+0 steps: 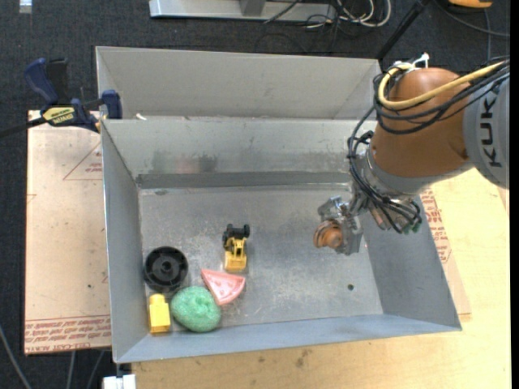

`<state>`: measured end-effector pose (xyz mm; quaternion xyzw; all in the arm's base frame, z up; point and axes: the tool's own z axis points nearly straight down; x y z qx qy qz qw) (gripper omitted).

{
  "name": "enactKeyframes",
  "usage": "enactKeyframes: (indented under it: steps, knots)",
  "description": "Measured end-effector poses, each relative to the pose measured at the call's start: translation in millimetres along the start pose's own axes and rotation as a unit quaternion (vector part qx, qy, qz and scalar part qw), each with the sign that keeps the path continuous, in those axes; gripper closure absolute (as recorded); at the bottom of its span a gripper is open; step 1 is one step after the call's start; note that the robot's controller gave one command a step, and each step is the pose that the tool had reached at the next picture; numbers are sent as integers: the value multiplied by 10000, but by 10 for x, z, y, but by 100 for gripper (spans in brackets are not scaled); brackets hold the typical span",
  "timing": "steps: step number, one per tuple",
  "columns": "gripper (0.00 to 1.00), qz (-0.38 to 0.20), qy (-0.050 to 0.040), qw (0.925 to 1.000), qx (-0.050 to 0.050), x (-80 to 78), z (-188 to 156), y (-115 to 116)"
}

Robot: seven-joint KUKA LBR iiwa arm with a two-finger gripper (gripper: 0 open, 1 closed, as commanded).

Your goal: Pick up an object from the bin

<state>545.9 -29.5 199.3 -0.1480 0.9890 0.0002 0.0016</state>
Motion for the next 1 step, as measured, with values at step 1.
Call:
enactKeyframes:
  steps: [1]
  knots:
    - [100,-34,16,10000,-6,-215,-548,-86]
